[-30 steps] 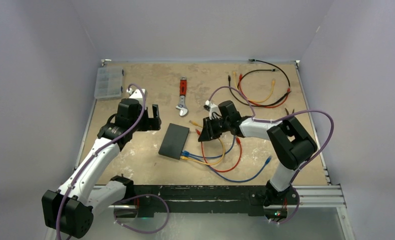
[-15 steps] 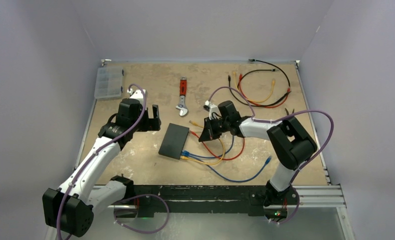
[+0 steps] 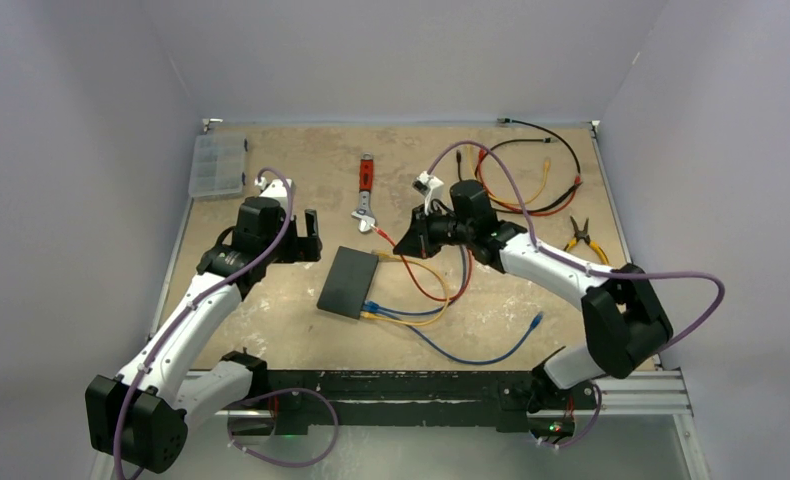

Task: Pull the plug from the switch port
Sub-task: Pick up the connector from the center of the board.

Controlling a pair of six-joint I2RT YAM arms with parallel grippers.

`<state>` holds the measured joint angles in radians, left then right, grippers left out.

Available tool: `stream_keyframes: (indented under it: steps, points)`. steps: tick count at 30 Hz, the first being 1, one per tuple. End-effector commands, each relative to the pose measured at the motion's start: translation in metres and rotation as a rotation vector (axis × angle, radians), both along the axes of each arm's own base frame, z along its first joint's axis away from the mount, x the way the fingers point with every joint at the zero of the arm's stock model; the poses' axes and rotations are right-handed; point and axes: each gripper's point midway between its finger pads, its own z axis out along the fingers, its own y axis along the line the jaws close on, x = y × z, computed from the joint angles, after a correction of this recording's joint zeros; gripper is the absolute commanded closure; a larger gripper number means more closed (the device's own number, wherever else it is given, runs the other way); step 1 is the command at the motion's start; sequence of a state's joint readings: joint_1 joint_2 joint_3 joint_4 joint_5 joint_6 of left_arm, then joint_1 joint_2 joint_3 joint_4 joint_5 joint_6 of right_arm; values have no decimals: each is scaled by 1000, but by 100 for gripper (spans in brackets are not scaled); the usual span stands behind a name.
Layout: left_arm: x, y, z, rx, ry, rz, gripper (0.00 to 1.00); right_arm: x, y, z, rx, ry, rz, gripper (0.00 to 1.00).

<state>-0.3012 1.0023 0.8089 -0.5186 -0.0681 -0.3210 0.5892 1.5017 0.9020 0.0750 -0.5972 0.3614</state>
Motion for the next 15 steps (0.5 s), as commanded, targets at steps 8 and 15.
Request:
stream_keyframes:
  steps: [8, 15]
  points:
    - [4, 1, 4, 6, -16, -6, 6, 46, -23, 84, -45, -251, -207, 100]
    - [4, 0, 3, 6, -11, -10, 6, 63, -47, 115, -26, -312, -284, 100]
